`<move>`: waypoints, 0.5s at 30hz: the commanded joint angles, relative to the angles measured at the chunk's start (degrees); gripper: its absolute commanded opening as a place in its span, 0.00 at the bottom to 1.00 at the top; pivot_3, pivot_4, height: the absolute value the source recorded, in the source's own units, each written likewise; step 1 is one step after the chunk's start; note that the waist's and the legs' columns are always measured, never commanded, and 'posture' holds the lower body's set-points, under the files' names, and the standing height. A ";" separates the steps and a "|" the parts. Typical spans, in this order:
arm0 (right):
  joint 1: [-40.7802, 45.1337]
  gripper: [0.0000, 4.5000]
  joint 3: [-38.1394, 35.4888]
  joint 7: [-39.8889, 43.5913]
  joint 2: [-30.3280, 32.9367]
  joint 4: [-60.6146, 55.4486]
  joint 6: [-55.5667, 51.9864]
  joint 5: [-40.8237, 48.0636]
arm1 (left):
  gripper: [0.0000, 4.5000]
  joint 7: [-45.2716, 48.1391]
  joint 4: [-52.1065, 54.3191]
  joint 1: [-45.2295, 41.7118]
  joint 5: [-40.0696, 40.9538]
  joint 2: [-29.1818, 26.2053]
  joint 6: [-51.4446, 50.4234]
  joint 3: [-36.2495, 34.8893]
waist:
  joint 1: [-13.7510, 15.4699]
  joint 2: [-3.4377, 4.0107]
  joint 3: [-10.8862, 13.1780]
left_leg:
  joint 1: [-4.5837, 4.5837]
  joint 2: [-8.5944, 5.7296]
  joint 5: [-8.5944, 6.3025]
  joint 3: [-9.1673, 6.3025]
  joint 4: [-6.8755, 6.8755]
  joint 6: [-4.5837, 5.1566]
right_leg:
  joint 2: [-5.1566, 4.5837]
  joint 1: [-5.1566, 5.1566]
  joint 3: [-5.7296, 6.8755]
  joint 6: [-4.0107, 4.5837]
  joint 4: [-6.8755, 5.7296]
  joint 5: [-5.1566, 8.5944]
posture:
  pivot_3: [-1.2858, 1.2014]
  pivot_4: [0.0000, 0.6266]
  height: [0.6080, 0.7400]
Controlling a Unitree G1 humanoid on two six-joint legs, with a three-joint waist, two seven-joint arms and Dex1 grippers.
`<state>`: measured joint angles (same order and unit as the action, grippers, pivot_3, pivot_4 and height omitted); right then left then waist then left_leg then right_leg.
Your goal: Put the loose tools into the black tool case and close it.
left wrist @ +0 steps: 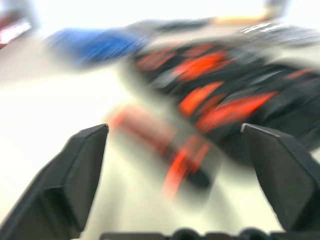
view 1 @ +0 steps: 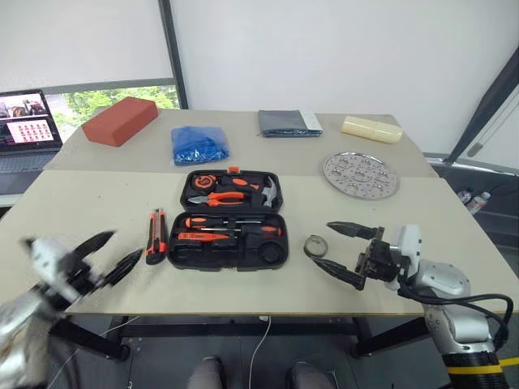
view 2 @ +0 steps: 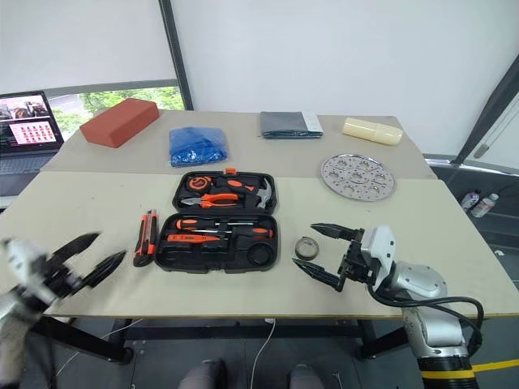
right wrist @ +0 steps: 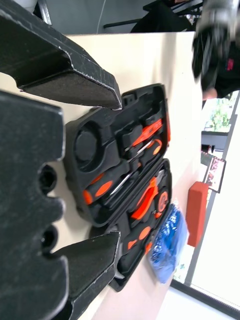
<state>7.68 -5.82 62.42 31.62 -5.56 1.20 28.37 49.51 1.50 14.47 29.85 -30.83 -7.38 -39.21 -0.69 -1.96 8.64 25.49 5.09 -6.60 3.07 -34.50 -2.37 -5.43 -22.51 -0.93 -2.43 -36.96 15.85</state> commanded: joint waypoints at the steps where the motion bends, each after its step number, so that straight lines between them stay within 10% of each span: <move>1: 1.10 1.00 -2.33 2.45 0.75 1.26 3.03 1.46 | 0.99 -9.52 7.27 7.63 2.93 2.73 -6.09 -7.25 | 0.49 -0.05 0.01 | -0.01 0.00 -0.02 0.01 -0.03 -0.03 | -0.06 -0.04 0.05 -0.01 0.05 0.01 | 0.52 0.24 1.00; 6: 2.42 1.00 -2.36 3.54 0.78 2.71 3.61 1.23 | 0.99 -18.01 15.30 9.90 8.14 2.13 -18.15 -8.37 | 1.40 -0.11 0.05 | 0.05 -0.13 -0.06 0.03 -0.04 -0.09 | -0.38 -0.10 0.14 0.01 0.19 0.00 | 0.52 0.24 1.00; 15: 5.91 1.00 -0.64 3.95 0.48 1.55 1.06 1.77 | 0.99 -37.84 23.34 -10.56 20.88 -6.08 -48.44 1.77 | 1.18 -0.08 0.09 | 0.08 -0.27 -0.05 0.17 -0.02 -0.06 | -0.58 -0.16 0.23 -0.05 0.15 -0.09 | 0.52 0.24 1.00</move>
<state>12.45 -5.78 66.24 31.78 -1.82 2.86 28.46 15.88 23.04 6.11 48.12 -36.30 -50.91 -39.01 0.50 -2.04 8.73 25.57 4.83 -6.66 3.22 -34.53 -2.43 -5.99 -22.64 -0.68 -2.53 -36.82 15.74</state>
